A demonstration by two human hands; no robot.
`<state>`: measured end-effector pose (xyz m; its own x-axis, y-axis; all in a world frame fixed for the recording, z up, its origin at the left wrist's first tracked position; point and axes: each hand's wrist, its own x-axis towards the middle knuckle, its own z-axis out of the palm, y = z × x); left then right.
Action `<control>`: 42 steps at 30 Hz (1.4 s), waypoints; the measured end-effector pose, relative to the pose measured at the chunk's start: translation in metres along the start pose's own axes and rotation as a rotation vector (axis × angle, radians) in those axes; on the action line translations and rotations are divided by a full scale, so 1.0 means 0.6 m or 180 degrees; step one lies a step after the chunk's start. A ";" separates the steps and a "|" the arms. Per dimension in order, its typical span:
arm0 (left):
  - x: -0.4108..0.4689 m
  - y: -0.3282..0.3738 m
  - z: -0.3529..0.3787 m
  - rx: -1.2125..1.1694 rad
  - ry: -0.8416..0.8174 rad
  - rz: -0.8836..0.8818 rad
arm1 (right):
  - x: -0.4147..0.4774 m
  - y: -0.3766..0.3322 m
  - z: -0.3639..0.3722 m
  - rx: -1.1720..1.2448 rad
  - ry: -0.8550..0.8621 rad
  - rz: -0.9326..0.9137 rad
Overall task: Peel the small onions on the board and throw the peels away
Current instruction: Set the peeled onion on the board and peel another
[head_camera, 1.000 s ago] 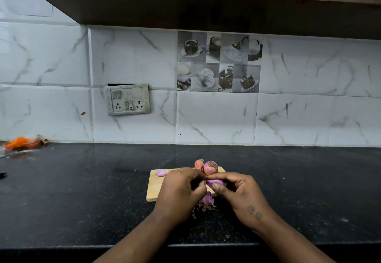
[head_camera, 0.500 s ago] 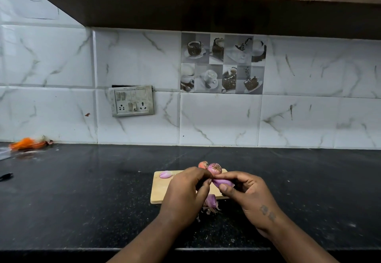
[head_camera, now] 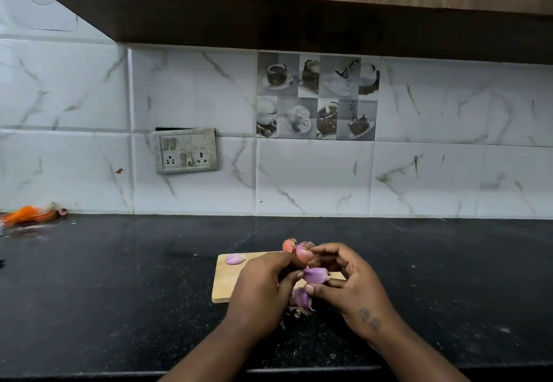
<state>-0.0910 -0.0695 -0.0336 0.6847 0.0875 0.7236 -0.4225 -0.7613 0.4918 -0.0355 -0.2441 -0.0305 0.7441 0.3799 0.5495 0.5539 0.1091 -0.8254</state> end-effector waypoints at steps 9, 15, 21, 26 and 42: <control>-0.004 0.008 -0.004 -0.0333 -0.0053 -0.0018 | 0.001 0.000 0.002 -0.0420 -0.0054 -0.0005; -0.004 0.009 -0.006 -0.0576 0.0063 -0.0206 | 0.000 -0.004 0.002 -0.0154 -0.0034 -0.0093; -0.002 0.012 -0.011 -0.0842 -0.0048 -0.0272 | -0.001 -0.002 0.001 -0.0163 -0.0020 -0.0201; 0.000 0.016 -0.006 -0.0974 0.0052 -0.0415 | -0.002 -0.007 0.004 -0.0389 0.0012 -0.0371; 0.006 0.002 -0.006 -0.0838 0.0031 -0.0527 | 0.003 0.001 0.014 0.0711 0.0346 -0.0291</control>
<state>-0.0912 -0.0677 -0.0287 0.7519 0.2035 0.6271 -0.4458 -0.5438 0.7110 -0.0371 -0.2357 -0.0311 0.7371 0.2596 0.6239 0.5335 0.3431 -0.7731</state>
